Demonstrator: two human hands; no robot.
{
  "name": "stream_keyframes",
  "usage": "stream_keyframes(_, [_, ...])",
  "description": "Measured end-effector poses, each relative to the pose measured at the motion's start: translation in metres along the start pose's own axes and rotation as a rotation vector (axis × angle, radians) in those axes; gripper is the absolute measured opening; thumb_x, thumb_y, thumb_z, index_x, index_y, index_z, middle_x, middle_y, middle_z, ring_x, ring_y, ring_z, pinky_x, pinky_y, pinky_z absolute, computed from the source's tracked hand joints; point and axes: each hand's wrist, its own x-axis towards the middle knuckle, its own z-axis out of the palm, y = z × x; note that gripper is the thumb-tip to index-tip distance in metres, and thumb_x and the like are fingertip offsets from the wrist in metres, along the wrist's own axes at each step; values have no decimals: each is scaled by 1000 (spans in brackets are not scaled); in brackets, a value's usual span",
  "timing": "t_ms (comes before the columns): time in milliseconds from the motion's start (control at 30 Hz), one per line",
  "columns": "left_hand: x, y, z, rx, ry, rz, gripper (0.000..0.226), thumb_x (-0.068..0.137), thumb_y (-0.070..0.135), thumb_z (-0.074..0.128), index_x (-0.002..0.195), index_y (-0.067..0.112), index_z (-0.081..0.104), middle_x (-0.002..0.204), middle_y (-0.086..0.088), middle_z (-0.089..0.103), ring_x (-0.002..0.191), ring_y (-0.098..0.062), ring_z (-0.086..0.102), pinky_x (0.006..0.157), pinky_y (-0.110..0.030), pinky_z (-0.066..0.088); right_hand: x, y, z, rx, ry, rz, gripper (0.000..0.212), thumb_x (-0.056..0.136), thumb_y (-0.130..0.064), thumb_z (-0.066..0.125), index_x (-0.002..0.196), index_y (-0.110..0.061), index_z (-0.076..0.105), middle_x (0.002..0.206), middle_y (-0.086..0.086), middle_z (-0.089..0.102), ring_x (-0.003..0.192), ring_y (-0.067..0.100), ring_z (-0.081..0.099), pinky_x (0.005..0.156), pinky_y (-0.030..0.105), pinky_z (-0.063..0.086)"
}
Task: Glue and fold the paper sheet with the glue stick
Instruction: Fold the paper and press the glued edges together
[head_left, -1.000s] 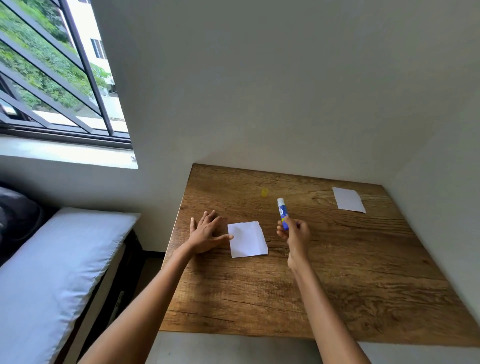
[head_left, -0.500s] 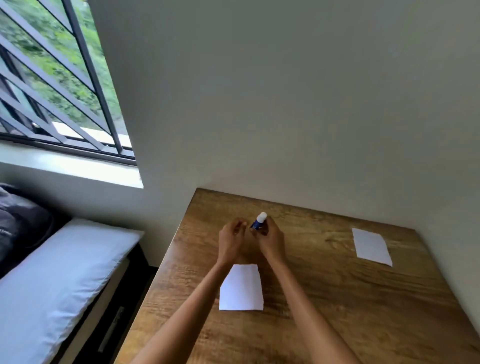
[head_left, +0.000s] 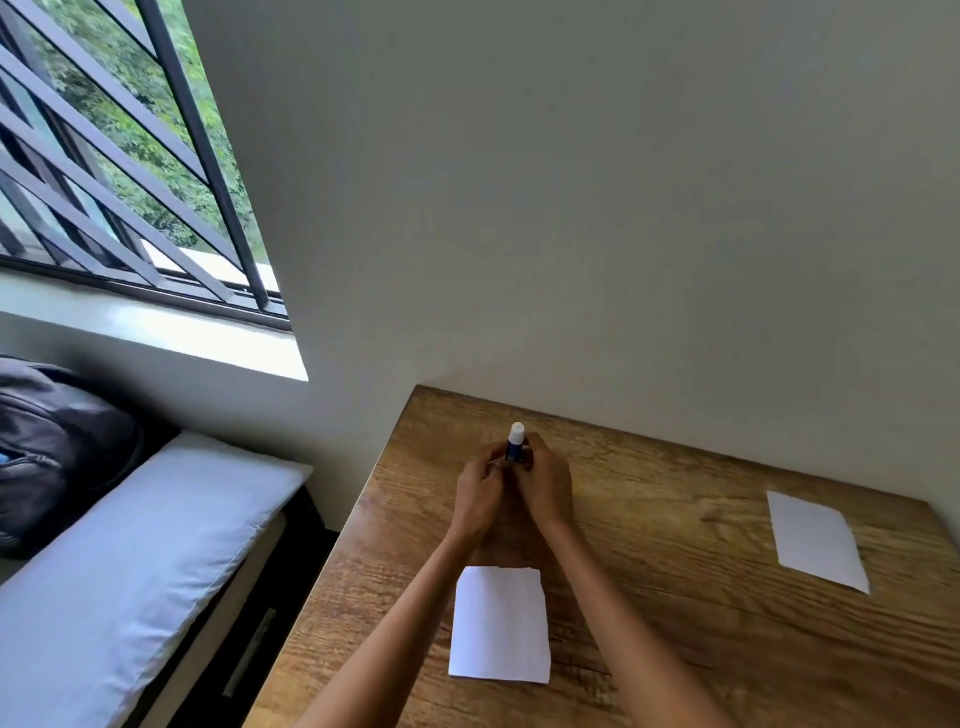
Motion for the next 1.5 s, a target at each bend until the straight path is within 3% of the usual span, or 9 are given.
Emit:
stream_keyframes(167, [-3, 4, 0, 29, -15, -9, 37, 97, 11, 35, 133, 14, 47, 133, -9, 54, 118, -17, 52, 102, -31, 41, -2, -6, -1, 12, -15, 35, 30, 88, -20, 61, 117, -13, 53, 110, 10, 67, 95, 20, 63, 72, 21, 42])
stream_keyframes(333, [-26, 10, 2, 50, 72, 19, 39, 93, 9, 42, 132, 10, 40, 132, -8, 46, 118, -21, 48, 100, -42, 44, -29, -14, -14, 80, 83, 89, 55, 83, -24, 66, 132, -14, 43, 129, 7, 55, 112, 22, 56, 87, 28, 47])
stream_keyframes(433, [-51, 19, 13, 57, 107, 148, 32, 89, 1, 43, 120, 8, 45, 116, -8, 48, 101, -19, 50, 83, -34, 44, -55, -14, -27, 90, 166, 102, 50, 82, -23, 65, 127, -12, 46, 125, 8, 56, 105, 19, 57, 84, 27, 50])
stream_keyframes(667, [-100, 42, 89, 131, -214, 276, 26, 93, 9, 43, 119, 10, 48, 123, -10, 51, 110, -21, 52, 93, -34, 47, -105, 32, -85, 47, 386, 117, 15, 89, -16, 54, 104, -14, 58, 106, 3, 62, 91, 14, 59, 68, 14, 40])
stream_keyframes(900, [-102, 57, 194, 126, -419, 124, 35, 96, 12, 37, 130, 8, 40, 136, -14, 41, 119, -25, 46, 95, -31, 40, -94, 125, -189, -160, 405, 303, 25, 87, -8, 54, 112, -9, 57, 117, 13, 55, 106, 27, 54, 86, 35, 47])
stream_keyframes(1133, [-67, 68, 283, 28, -399, -244, 62, 92, 10, 43, 147, 12, 15, 154, -13, 21, 134, -29, 33, 107, -39, 37, -55, 207, -256, -198, 309, 515, 48, 86, -16, 60, 130, -6, 43, 135, 19, 40, 123, 32, 40, 98, 40, 41])
stream_keyframes(1333, [-43, 71, 325, -55, -291, -423, 58, 89, 11, 44, 143, 12, 23, 140, -14, 38, 115, -31, 49, 95, -44, 49, -40, 235, -260, -253, 219, 502, 61, 82, -17, 66, 134, -6, 36, 137, 18, 40, 124, 31, 40, 101, 38, 40])
stream_keyframes(1433, [-33, 70, 336, -101, -225, -450, 57, 88, 7, 46, 141, 10, 26, 139, -14, 39, 113, -31, 50, 87, -39, 50, -35, 240, -263, -153, 224, 521, 68, 78, -11, 69, 135, -6, 34, 137, 19, 39, 124, 32, 42, 99, 39, 42])
stream_keyframes(1500, [-28, 69, 339, -109, -211, -474, 53, 87, 5, 48, 137, 7, 31, 130, -16, 47, 104, -29, 54, 73, -35, 50, -32, 241, -265, -25, 247, 548, 69, 77, -7, 69, 135, -6, 33, 136, 18, 41, 122, 32, 45, 96, 40, 45])
